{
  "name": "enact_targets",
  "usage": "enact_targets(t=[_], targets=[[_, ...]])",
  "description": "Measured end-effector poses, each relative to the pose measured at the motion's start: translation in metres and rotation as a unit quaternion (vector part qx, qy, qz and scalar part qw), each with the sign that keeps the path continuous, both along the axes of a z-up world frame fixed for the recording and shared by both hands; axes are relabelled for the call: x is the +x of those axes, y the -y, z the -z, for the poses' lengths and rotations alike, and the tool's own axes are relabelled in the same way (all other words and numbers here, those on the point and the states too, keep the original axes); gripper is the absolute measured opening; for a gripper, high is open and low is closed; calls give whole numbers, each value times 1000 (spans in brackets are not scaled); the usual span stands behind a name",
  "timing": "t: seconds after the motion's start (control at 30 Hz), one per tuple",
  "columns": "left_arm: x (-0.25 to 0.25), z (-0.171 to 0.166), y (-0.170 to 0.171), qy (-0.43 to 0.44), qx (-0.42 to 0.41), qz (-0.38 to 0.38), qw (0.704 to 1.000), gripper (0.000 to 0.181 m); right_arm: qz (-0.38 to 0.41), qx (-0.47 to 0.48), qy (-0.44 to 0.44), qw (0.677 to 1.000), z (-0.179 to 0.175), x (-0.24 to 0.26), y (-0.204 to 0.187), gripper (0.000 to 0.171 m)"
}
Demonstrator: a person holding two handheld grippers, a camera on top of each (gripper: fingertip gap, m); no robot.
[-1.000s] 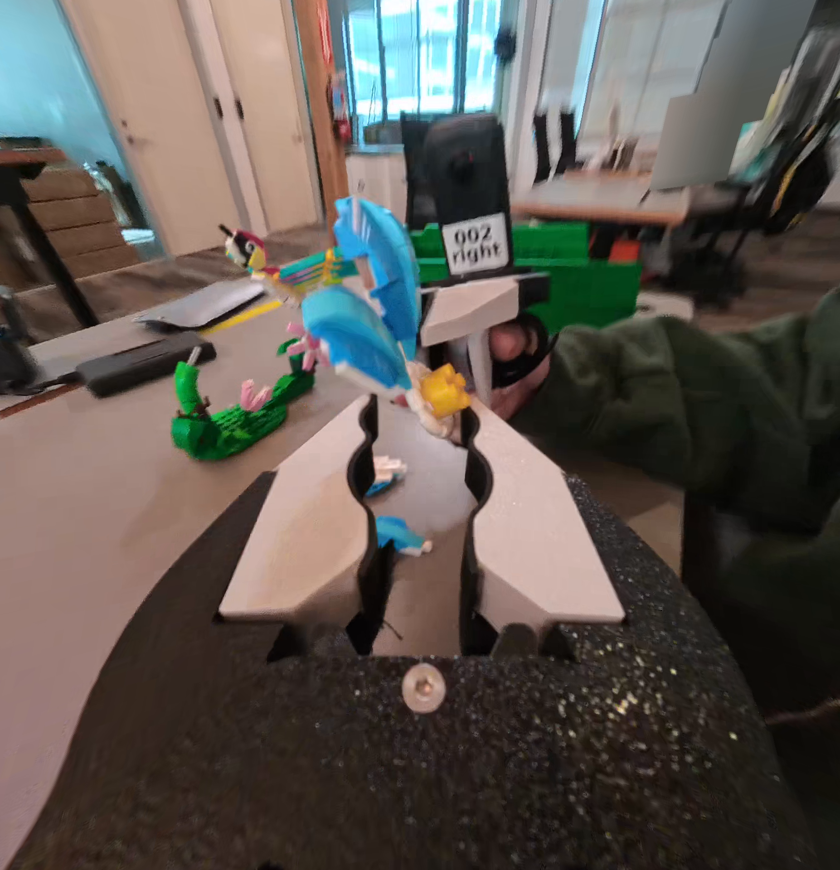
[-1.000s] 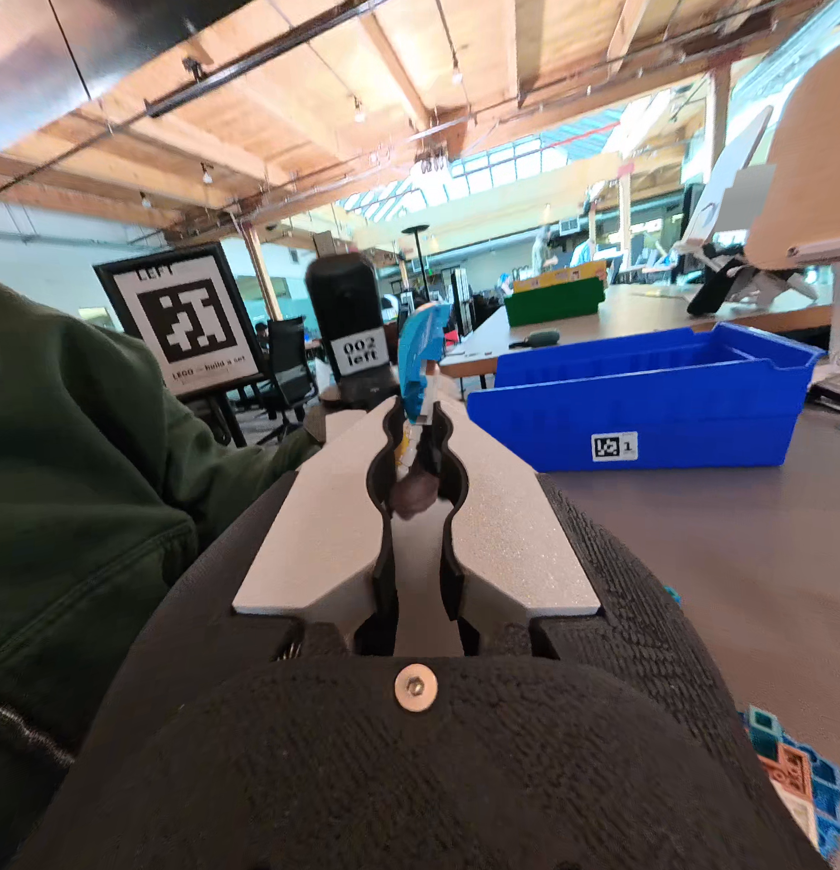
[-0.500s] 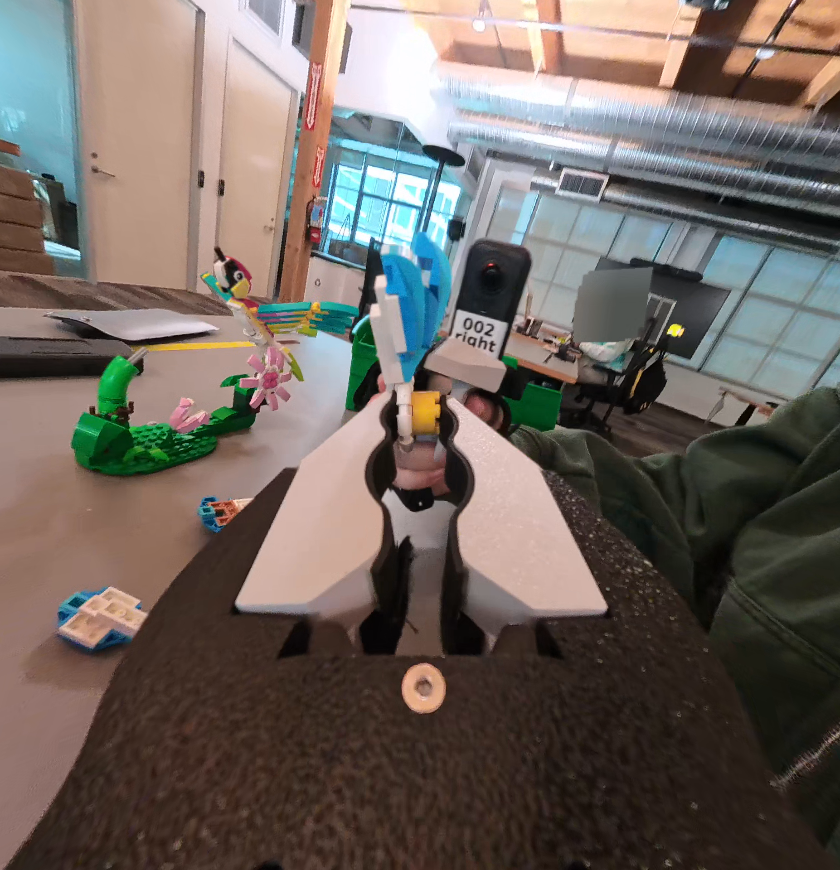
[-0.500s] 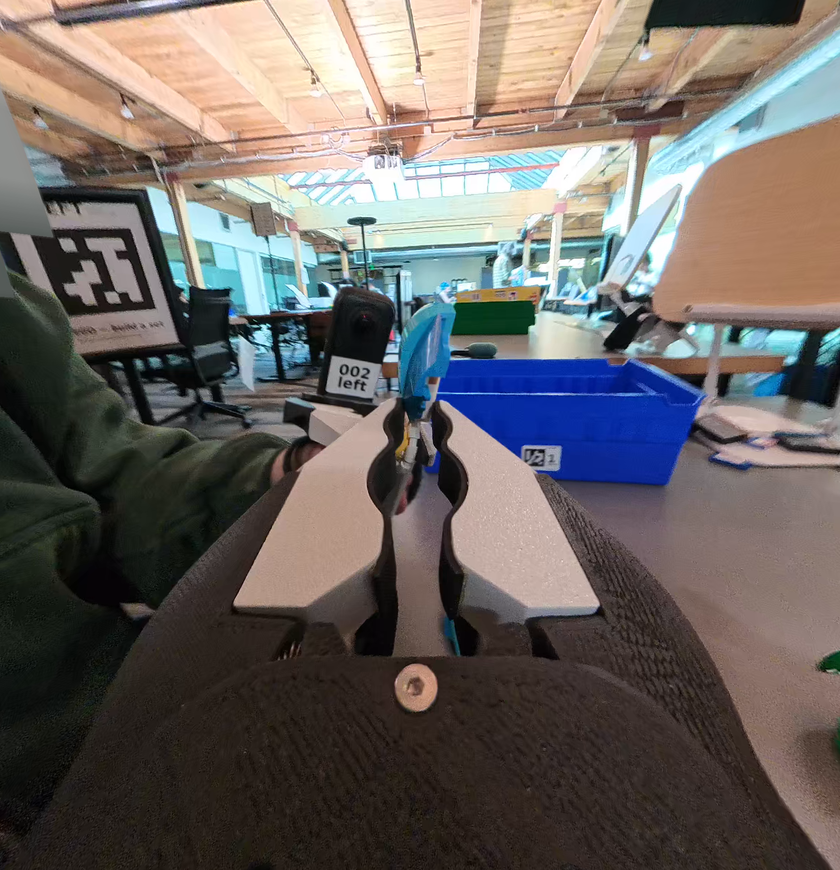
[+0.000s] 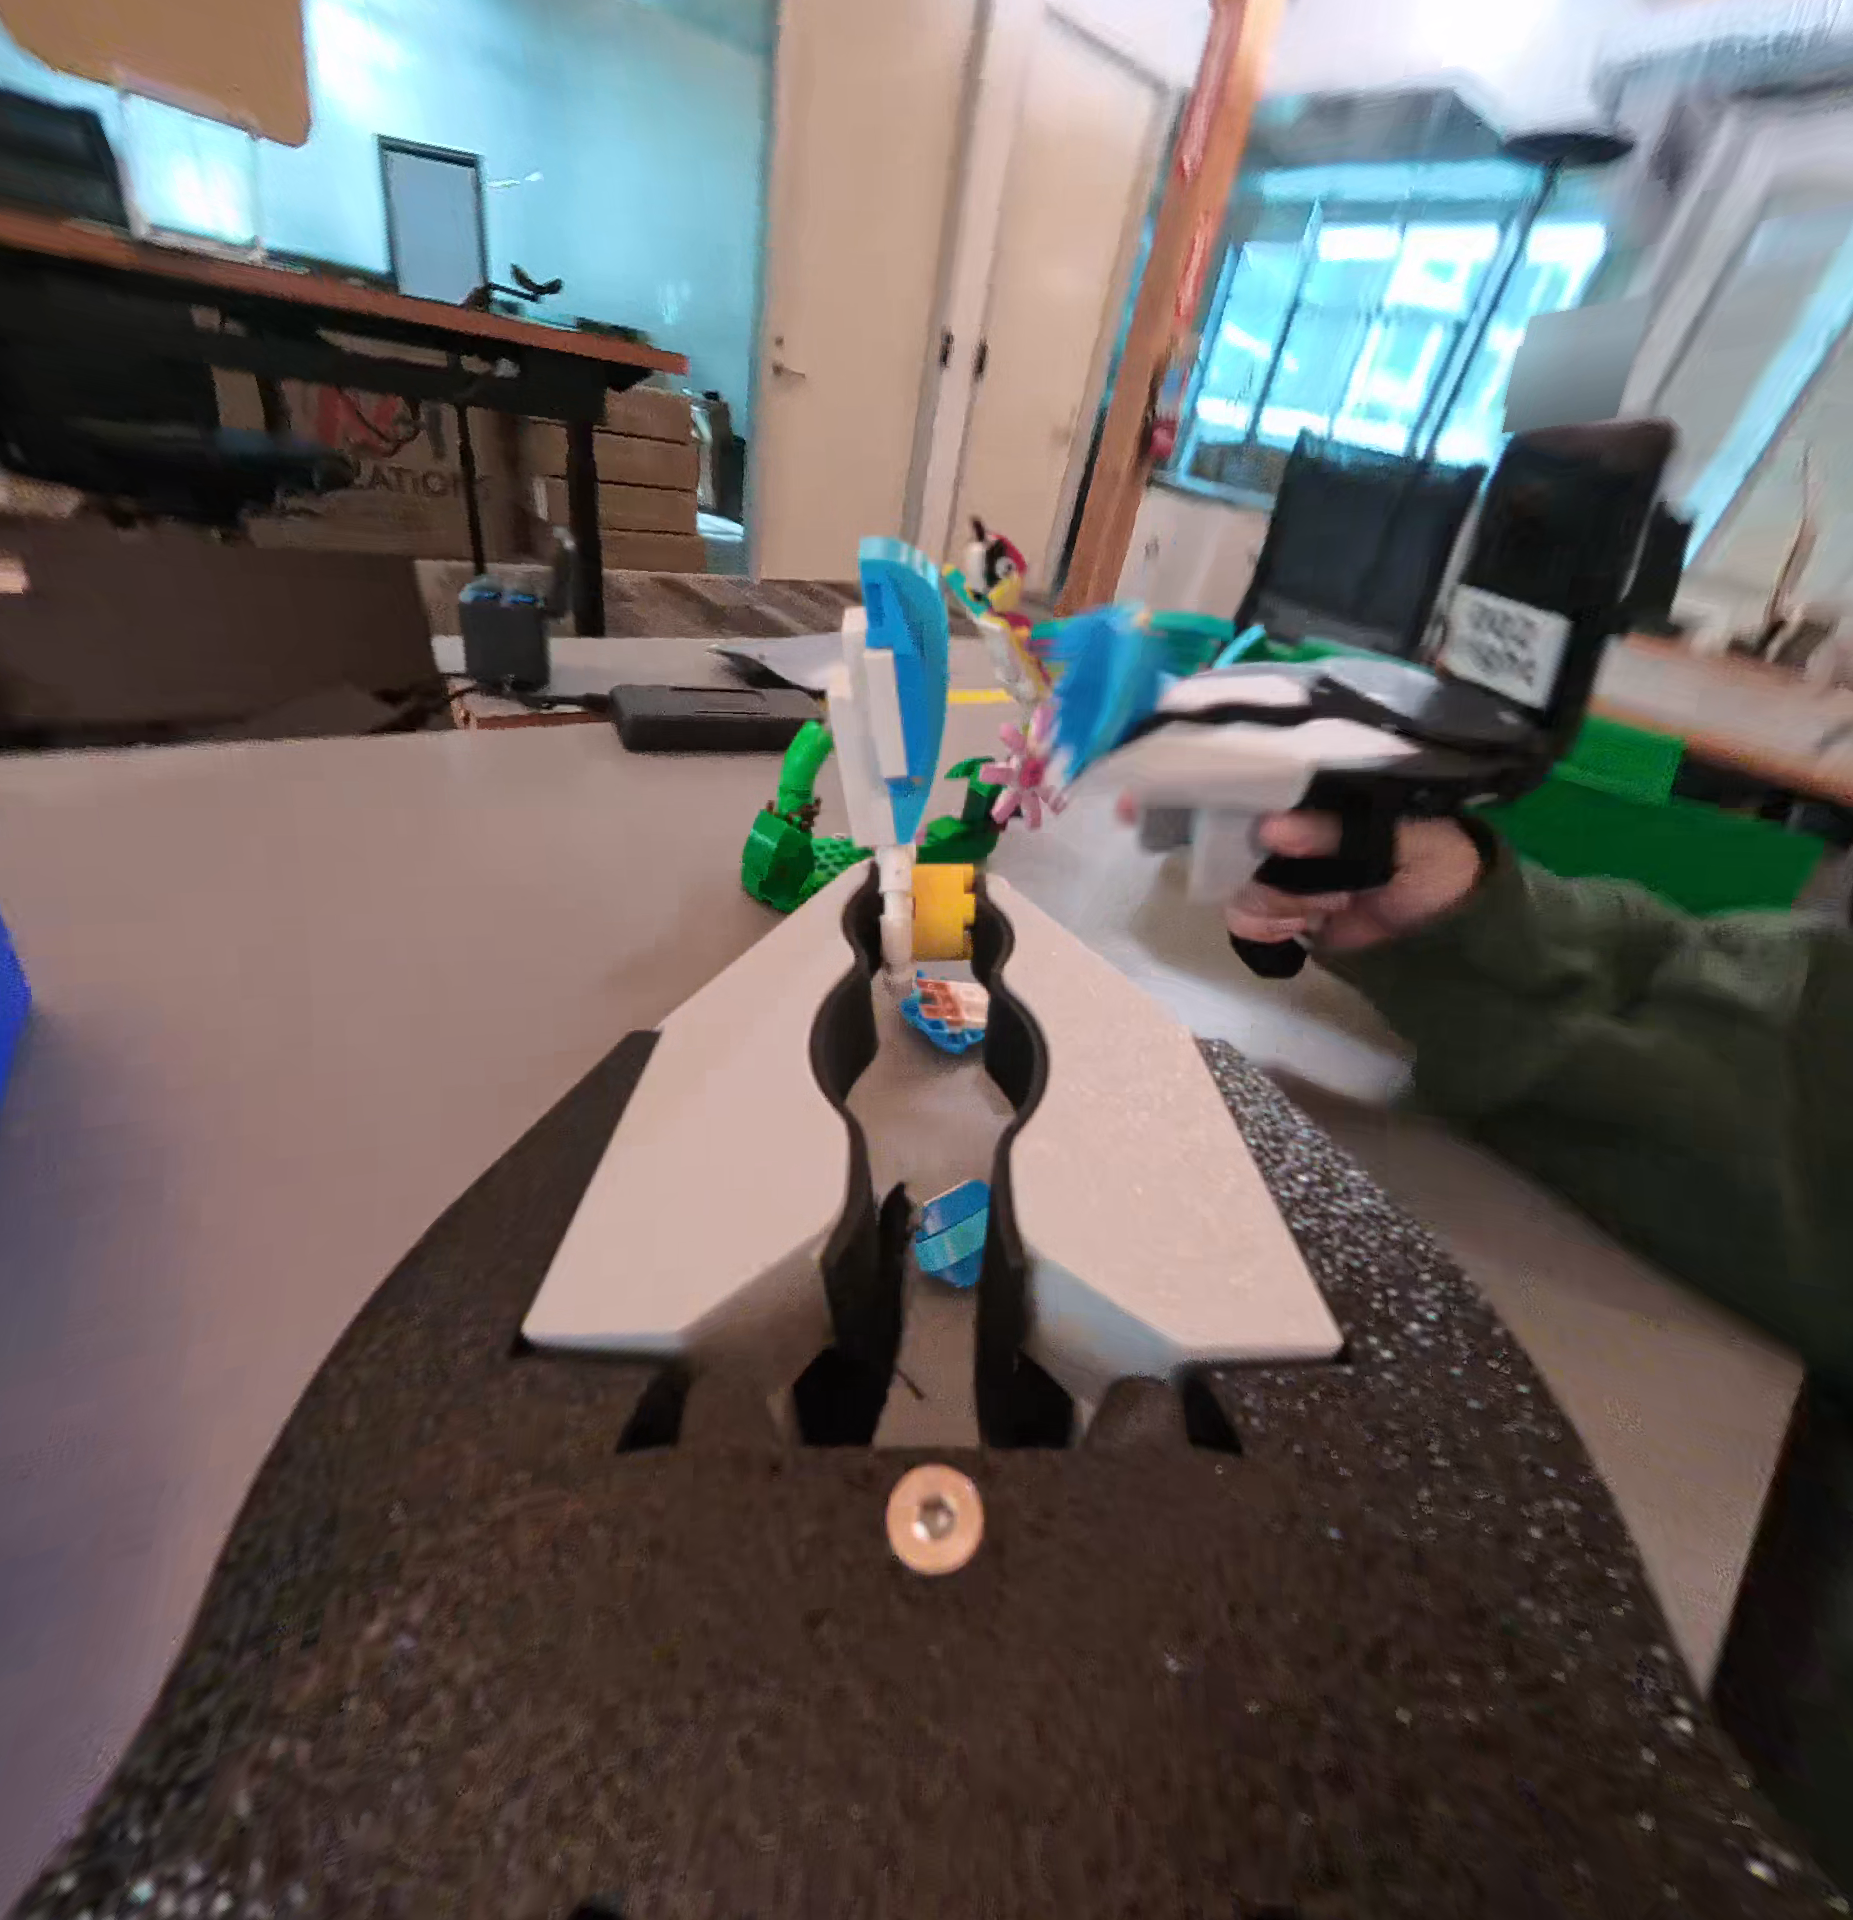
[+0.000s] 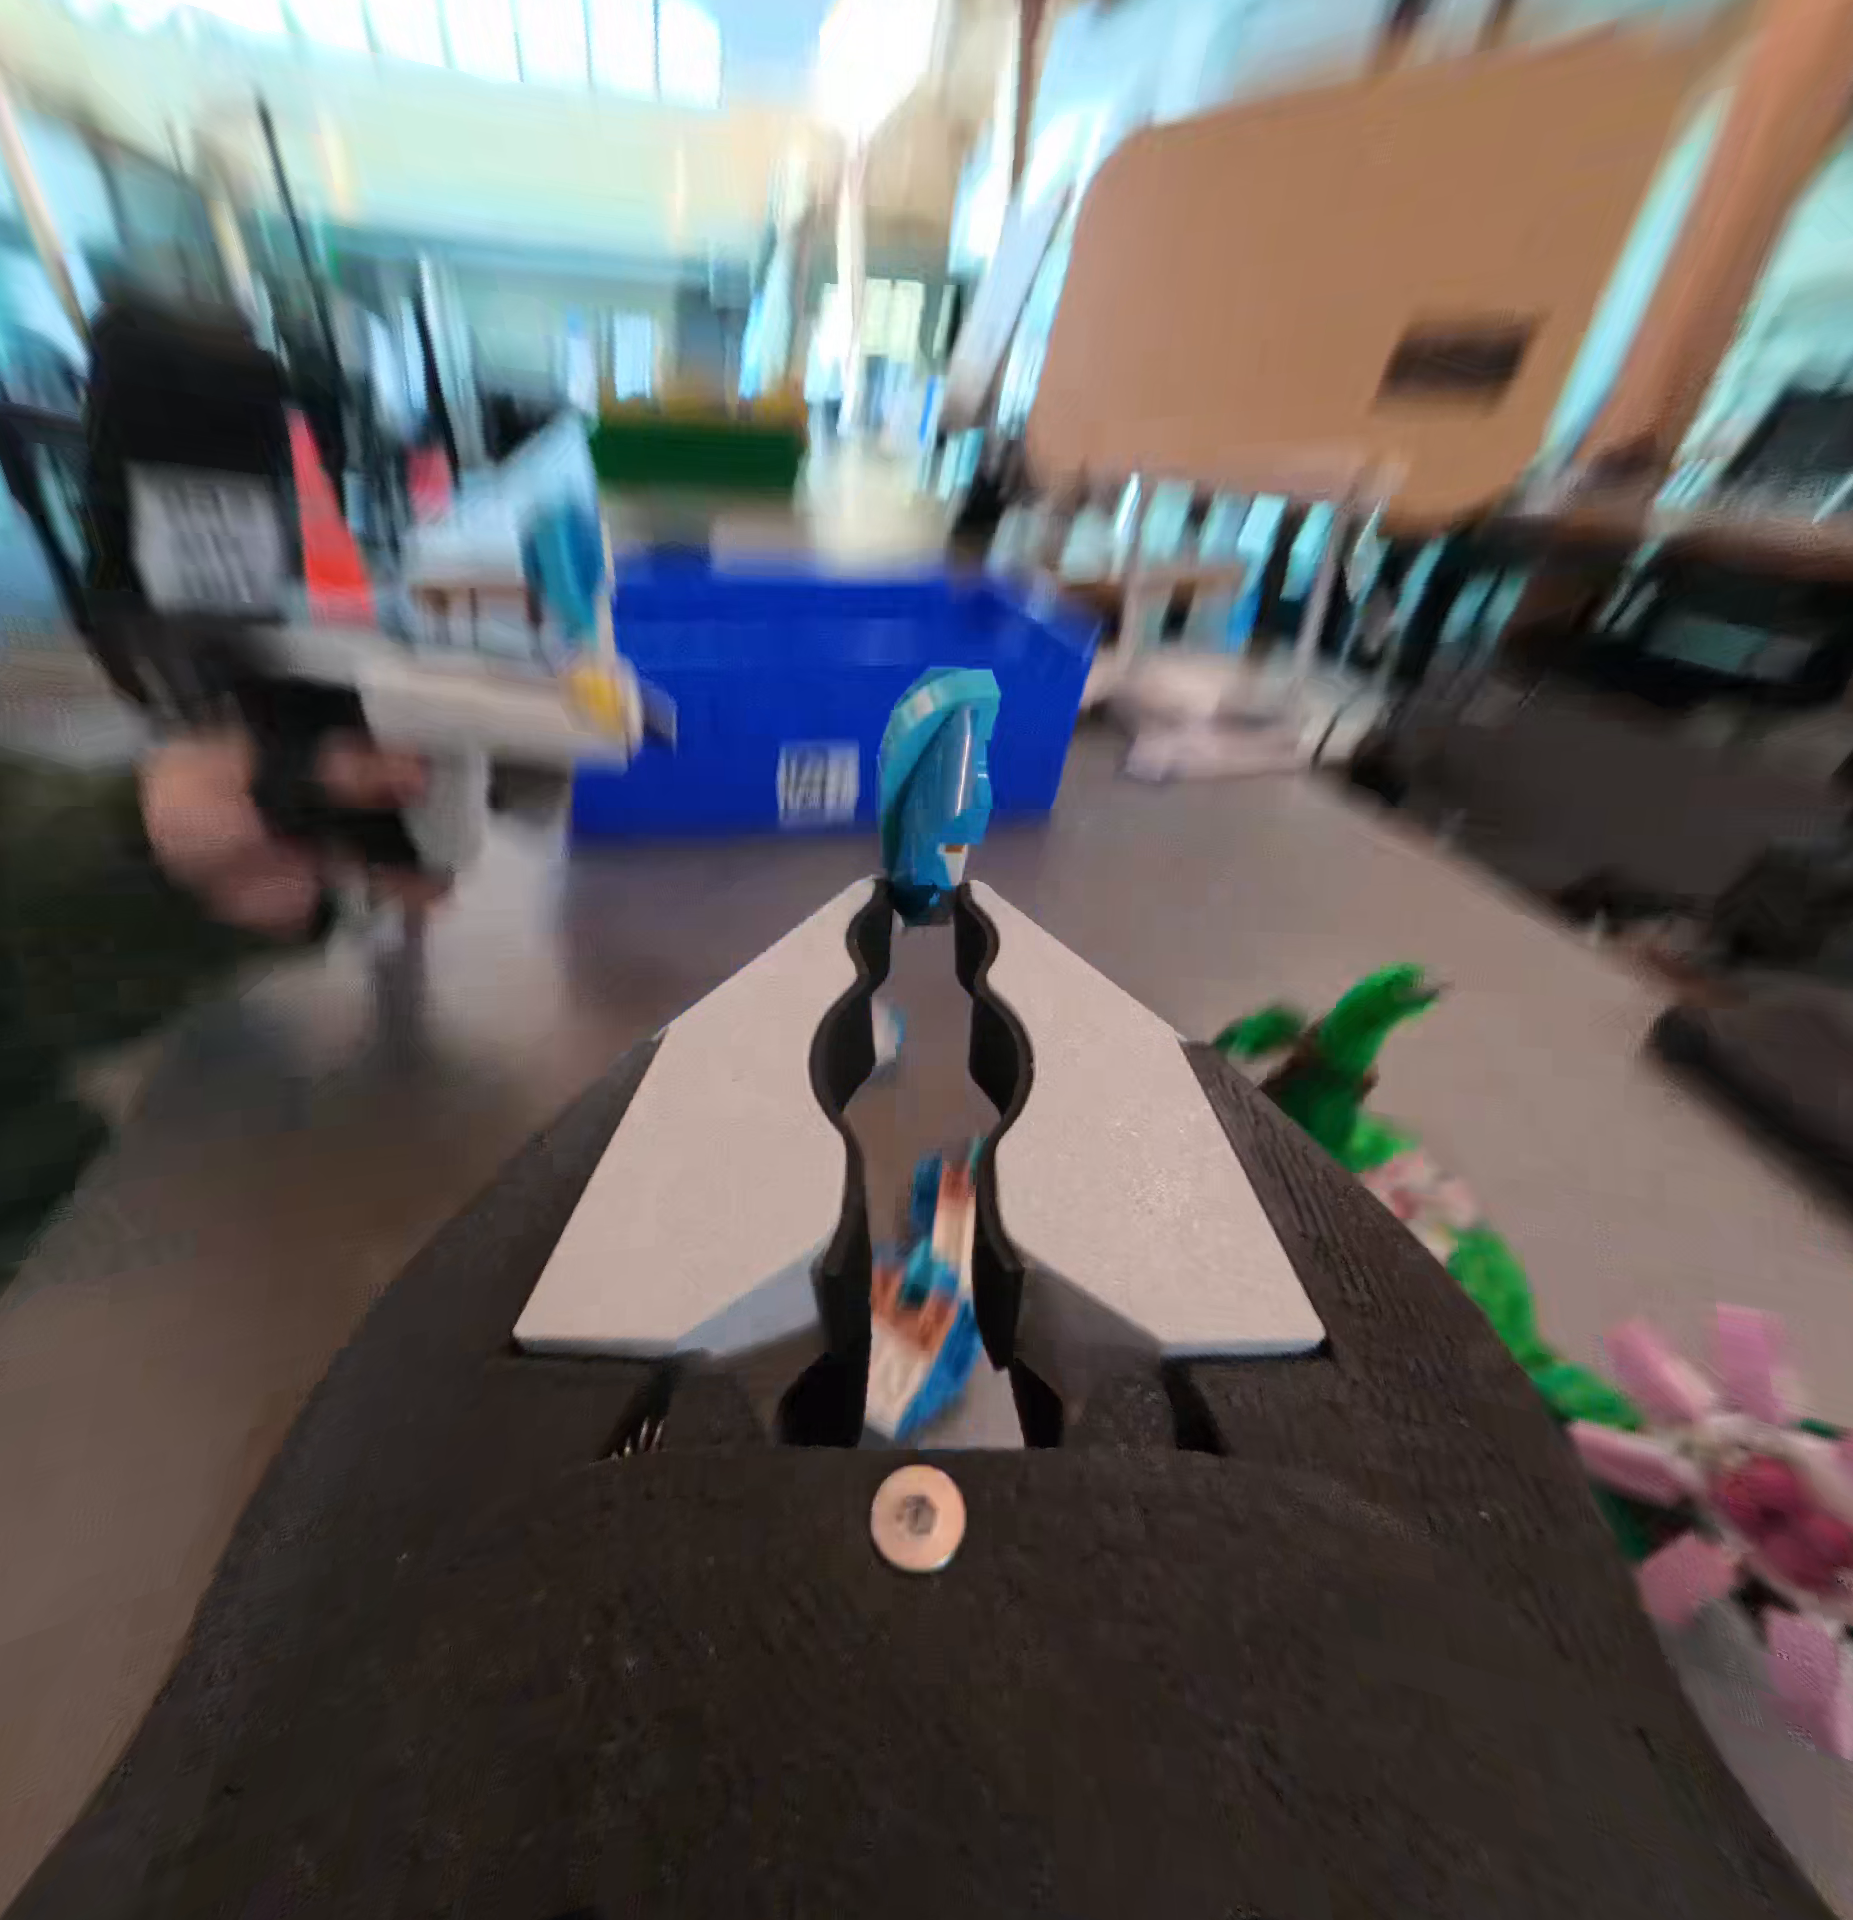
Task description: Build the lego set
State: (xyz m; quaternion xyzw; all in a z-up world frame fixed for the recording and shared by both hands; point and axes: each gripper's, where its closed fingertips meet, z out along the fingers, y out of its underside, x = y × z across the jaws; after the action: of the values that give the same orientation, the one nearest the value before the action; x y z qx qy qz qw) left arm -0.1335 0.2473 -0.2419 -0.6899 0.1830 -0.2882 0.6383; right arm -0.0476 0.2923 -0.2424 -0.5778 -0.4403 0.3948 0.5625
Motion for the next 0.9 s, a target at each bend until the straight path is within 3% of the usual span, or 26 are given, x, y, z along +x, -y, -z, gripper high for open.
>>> enact_targets(t=[0.1, 0.17, 0.27, 0.37, 0.43, 0.57, 0.9], targets=[[21, 2, 8, -42, 7, 45, 998, 11, -57, -50, 163, 984, 59, -15, 18, 11], [28, 8, 13, -41, -4, 71, 997, 11, -79, -65, 176, 979, 64, -18, 27, 38], [42, 12, 24, -32, -20, 130, 991, 11, -98, -44, 106, 989, 35, -20, 34, 48], [65, 18, 39, -53, -33, 196, 978, 11, -244, -78, -28, 966, -9, -26, 83, 43], [79, 24, 47, -74, -38, 227, 970, 11, -309, -117, -68, 942, -21, -27, 103, 37], [92, 30, 55, -90, -41, 251, 963, 11, -306, -125, -58, 942, -14, -34, 104, 14], [88, 11, 53, 13, -104, 220, 970, 11, -243, 25, -111, 963, -29, -28, 98, 12]])
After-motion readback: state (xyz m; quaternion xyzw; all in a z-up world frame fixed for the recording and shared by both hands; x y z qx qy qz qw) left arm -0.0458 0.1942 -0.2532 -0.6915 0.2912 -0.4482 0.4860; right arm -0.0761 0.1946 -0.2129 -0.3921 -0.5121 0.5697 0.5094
